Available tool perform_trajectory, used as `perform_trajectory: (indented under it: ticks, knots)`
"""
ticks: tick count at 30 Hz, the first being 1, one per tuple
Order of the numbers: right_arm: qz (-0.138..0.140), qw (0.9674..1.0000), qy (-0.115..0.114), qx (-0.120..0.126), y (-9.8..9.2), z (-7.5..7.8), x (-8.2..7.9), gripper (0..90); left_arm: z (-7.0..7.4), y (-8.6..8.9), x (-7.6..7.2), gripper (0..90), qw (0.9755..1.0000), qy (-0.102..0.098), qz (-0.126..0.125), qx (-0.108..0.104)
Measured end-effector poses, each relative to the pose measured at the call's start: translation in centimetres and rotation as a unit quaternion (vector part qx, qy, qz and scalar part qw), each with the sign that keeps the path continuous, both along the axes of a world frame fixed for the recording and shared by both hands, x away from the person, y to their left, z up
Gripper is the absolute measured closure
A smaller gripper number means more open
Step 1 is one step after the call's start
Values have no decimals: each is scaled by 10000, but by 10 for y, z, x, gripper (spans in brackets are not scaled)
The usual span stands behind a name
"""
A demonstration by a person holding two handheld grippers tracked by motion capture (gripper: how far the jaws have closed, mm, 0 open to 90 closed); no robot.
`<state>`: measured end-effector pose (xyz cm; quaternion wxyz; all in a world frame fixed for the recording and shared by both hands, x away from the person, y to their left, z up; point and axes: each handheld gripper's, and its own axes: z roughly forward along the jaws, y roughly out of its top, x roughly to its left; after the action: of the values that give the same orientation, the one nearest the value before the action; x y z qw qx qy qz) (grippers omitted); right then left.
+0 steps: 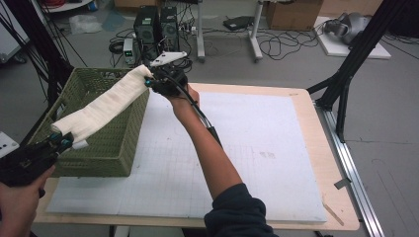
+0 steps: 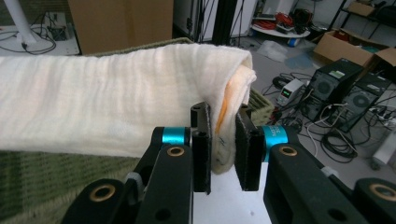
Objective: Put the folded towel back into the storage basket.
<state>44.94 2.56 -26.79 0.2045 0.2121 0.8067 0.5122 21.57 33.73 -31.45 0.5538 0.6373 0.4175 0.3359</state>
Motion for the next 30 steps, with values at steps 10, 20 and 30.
perform_trajectory:
  ticks: [10,20,30]
  knots:
    - [35,9999,-13,-164,40,1,11,796,-4,13,2,824,9998,38,184,-8]
    - [42,9999,66,-140,62,-2,21,795,-5,29,7,823,9990,127,428,49]
    - [38,9998,162,-112,86,-12,31,794,-11,42,11,810,9974,271,661,118]
